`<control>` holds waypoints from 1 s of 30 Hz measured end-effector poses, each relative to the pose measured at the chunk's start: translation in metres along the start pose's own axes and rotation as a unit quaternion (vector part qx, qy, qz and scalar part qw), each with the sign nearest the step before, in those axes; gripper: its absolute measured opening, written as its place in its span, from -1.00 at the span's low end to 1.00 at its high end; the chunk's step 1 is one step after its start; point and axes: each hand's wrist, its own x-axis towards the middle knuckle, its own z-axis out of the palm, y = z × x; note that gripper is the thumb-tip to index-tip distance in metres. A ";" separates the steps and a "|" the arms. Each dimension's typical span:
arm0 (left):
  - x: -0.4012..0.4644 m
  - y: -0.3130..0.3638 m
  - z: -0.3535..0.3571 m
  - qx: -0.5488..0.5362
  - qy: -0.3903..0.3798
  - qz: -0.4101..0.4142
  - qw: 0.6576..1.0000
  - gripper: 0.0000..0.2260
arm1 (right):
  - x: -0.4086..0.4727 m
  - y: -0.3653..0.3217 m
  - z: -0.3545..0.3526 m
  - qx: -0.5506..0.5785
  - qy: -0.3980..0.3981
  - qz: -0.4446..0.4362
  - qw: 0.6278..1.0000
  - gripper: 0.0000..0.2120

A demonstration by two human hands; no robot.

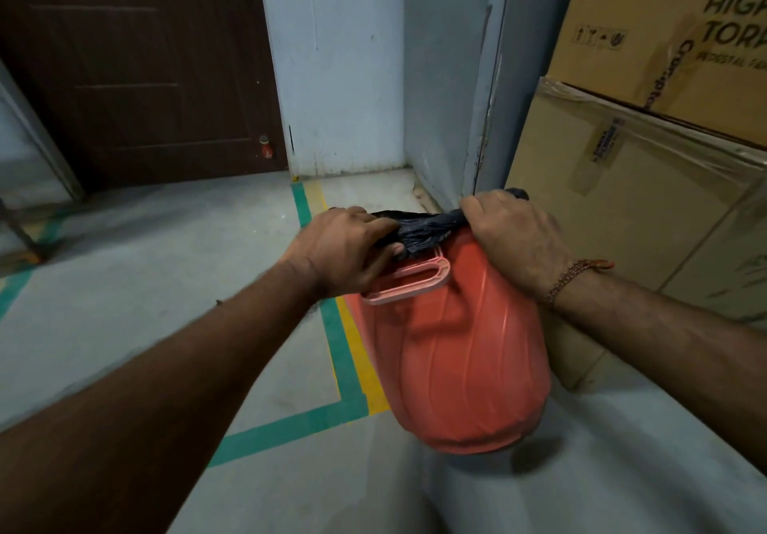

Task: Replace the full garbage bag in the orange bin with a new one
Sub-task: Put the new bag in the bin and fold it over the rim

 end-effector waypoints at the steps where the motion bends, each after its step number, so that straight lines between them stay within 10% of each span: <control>1: 0.001 0.001 0.000 0.008 -0.005 -0.002 1.000 -0.64 | 0.001 0.000 -0.004 0.018 -0.014 0.011 1.000 -0.96; 9: 0.008 0.008 -0.001 0.032 -0.024 -0.010 0.999 -0.76 | 0.020 -0.008 -0.044 0.053 -0.028 -0.072 0.996 -0.47; 20: -0.016 0.000 0.007 0.000 -0.044 0.012 0.999 -0.50 | 0.024 -0.017 -0.039 0.148 -0.083 -0.047 0.984 -0.50; 30: -0.020 -0.001 0.004 -0.008 -0.023 0.003 1.000 -0.83 | 0.022 0.006 -0.023 0.169 -0.077 -0.016 0.982 -0.53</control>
